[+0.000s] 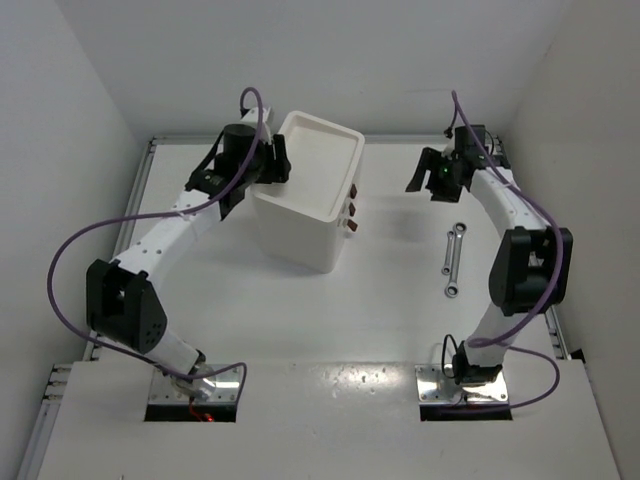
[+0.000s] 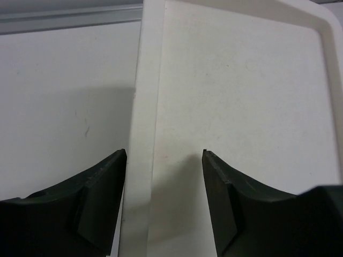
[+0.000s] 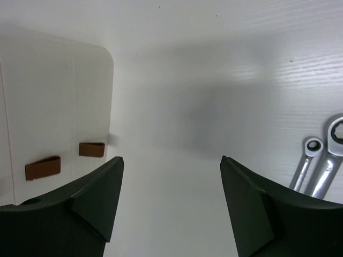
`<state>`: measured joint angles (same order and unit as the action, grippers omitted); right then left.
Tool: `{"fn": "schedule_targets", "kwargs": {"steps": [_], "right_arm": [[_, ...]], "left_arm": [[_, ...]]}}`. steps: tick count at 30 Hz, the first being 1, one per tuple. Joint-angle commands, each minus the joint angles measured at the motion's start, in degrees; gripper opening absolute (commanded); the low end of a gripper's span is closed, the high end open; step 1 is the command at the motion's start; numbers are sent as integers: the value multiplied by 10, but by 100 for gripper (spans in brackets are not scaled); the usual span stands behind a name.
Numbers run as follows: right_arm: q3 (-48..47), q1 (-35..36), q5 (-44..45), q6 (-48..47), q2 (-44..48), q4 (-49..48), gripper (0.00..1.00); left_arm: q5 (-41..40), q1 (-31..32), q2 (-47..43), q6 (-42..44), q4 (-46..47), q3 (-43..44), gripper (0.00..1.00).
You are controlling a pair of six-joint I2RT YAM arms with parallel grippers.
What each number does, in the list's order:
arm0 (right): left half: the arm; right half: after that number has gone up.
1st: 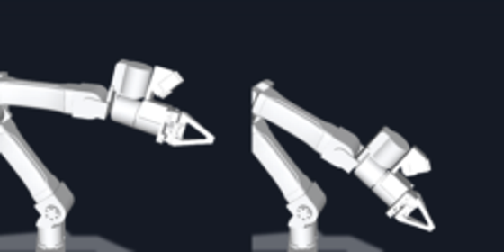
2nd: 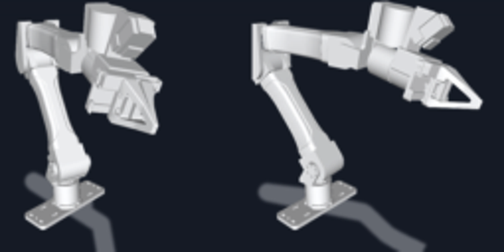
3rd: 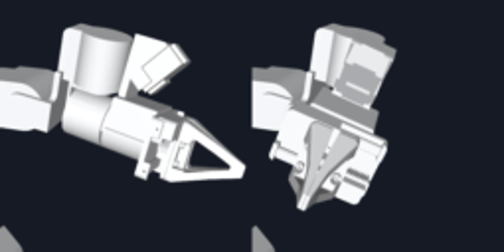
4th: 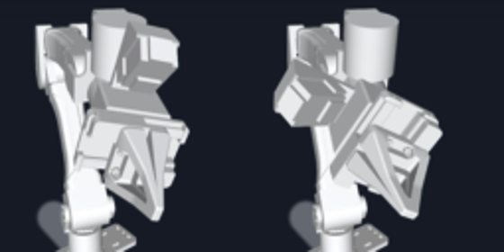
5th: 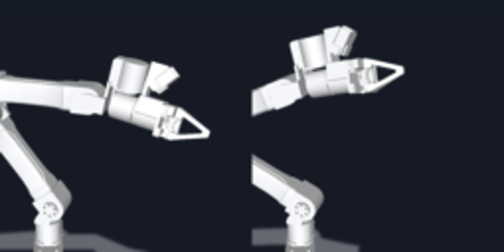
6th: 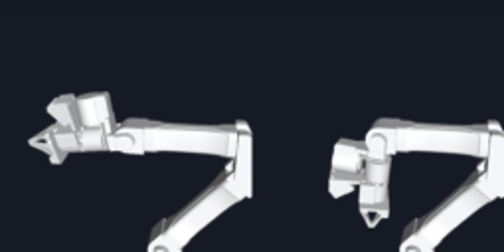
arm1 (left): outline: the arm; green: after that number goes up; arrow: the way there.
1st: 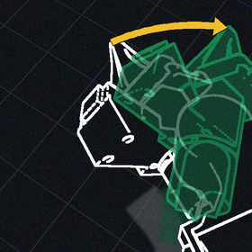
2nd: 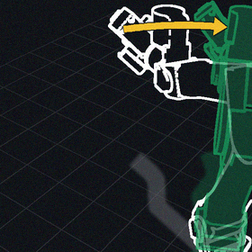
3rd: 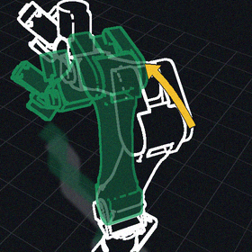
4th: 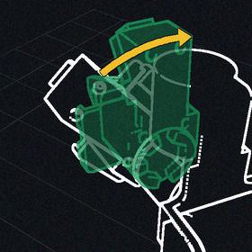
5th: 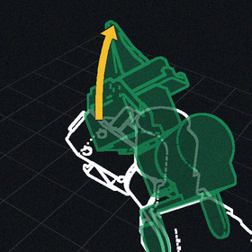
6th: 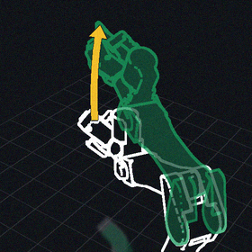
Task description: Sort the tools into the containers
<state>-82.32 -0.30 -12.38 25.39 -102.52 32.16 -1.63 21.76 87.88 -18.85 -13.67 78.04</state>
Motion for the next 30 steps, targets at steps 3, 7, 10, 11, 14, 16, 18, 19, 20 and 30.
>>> {"fn": "schedule_targets", "kwargs": {"steps": [3,7,10,11,14,16,18,19,20,30], "right_arm": [[49,-8,7,-26,53,-31,73],[66,-13,2,-38,65,-37,72],[81,-19,-5,-43,70,-43,71],[88,-19,-5,-43,76,-50,71],[102,-24,-17,-48,82,-55,70],[107,-31,-17,-53,89,-55,68],[113,-31,-17,-53,95,-55,68],[113,-37,3,-53,102,-55,68],[113,-37,16,-53,108,-35,68],[181,-69,175,-104,149,72,49]], "left_arm": [[4,18,30,-9,-50,28,64],[-10,23,24,14,-50,59,64],[-46,29,3,46,-50,86,64],[-46,29,3,64,-43,91,64],[-66,29,-11,94,-43,126,65],[-75,29,-24,106,-32,141,66],[-75,29,-43,112,-22,149,69],[-82,29,-49,119,-14,155,71],[-88,29,-56,119,-8,155,73],[-207,-31,-134,121,-14,111,99]]}}
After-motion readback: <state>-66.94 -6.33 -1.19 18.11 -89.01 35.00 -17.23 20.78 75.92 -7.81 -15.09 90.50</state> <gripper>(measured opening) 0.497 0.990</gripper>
